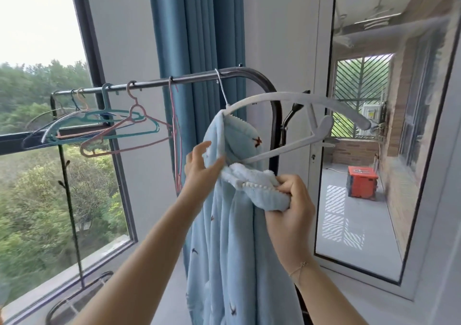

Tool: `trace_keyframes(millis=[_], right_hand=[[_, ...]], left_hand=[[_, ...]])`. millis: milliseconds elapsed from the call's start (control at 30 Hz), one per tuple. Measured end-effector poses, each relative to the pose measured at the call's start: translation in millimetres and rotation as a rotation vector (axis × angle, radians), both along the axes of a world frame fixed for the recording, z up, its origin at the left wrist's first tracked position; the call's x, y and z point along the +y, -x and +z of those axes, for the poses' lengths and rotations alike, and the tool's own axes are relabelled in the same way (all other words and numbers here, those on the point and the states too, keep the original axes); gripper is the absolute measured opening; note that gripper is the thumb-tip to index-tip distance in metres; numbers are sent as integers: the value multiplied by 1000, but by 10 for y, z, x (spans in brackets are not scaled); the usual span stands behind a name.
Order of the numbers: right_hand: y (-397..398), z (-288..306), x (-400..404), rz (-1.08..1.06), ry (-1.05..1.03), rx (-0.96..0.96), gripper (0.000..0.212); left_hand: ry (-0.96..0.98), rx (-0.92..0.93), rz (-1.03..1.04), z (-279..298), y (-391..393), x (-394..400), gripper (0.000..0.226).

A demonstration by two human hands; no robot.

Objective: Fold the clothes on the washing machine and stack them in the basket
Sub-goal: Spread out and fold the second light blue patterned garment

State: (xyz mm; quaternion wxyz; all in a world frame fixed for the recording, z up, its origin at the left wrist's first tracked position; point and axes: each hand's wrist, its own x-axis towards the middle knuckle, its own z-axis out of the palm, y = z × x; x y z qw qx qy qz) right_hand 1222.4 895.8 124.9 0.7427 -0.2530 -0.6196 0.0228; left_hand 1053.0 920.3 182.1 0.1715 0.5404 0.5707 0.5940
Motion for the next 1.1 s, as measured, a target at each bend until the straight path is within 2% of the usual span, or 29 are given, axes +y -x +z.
trace_keyframes(millis=[67,167,300,433,500,633,767,833,933,1100], right_hand=[[44,21,48,1,4,-19,36],[125,40,104,23,-2,-40,39],[223,66,124,54,13,-47,38],[289,70,207,15,40,-74,35],[299,73,257,4,64,-94,40],[358,115,345,-29,97,-103,39],[416,126,377,-19,128,-66,37],[474,105,383,-16,140,-59,36],[538,41,447,-30,153,-67,33],[628,-116,499,12,220,-77,24]], left_hand=[[123,-172,-32,-52,74,30,63],[164,-272,-58,-29,103,100,70],[147,-309,-122,75,96,221,89],[141,-251,-163,123,127,470,101],[79,-248,-181,98,178,721,91],[-78,-235,-143,210,207,895,54],[-114,-222,-66,271,251,862,36],[-75,-278,-47,211,383,922,28],[87,-457,-76,23,569,1053,30],[263,-565,-122,-385,675,1012,29]])
